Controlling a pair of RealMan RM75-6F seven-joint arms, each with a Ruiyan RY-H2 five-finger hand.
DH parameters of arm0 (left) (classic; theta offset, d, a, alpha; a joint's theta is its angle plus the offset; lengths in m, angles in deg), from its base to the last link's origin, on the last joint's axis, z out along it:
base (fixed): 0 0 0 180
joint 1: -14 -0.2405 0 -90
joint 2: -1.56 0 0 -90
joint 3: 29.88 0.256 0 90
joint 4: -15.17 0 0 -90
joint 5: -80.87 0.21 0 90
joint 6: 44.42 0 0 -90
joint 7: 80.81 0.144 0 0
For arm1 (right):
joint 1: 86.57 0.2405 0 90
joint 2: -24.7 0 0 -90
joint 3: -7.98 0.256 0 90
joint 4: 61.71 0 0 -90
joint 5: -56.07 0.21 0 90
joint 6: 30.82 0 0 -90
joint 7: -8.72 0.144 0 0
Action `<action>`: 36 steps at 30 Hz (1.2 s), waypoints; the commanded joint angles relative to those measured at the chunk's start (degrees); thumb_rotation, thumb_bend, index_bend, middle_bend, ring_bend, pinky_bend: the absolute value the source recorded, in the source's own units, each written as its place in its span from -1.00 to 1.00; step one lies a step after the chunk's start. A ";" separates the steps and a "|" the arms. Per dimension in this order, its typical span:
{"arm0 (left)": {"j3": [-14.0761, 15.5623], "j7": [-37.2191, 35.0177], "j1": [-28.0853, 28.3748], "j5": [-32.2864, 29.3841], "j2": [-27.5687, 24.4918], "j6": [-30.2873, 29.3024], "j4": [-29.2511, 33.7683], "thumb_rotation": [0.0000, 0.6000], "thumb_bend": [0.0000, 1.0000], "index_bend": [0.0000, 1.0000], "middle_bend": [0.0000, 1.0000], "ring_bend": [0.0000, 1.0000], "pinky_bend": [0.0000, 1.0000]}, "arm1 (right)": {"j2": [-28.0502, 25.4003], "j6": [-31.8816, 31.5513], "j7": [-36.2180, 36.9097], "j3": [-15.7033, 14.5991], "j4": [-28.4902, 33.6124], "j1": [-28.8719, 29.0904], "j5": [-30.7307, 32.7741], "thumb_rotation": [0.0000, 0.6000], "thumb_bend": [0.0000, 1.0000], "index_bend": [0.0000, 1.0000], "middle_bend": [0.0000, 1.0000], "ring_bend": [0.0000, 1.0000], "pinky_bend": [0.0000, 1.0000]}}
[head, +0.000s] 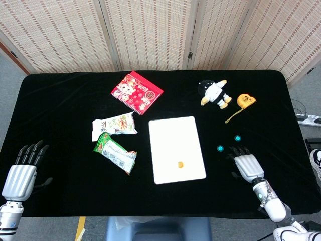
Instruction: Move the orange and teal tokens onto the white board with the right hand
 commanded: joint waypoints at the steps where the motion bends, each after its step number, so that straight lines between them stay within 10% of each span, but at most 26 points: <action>1: 0.02 -0.08 -0.04 -0.05 -0.07 -0.03 0.02 1.00 -0.55 -1.00 -0.97 -0.90 -1.00 | 0.31 0.21 0.26 0.17 -1.10 -0.44 0.24 1.00 -0.26 -0.27 -0.78 -0.87 -1.00; 36: 0.03 -0.64 0.33 -1.17 0.82 0.89 -1.18 1.00 -0.55 -1.00 -0.97 -0.90 -1.00 | 0.71 1.92 1.49 2.29 -5.24 -2.90 1.38 1.00 -0.25 0.00 -0.64 -0.83 -1.00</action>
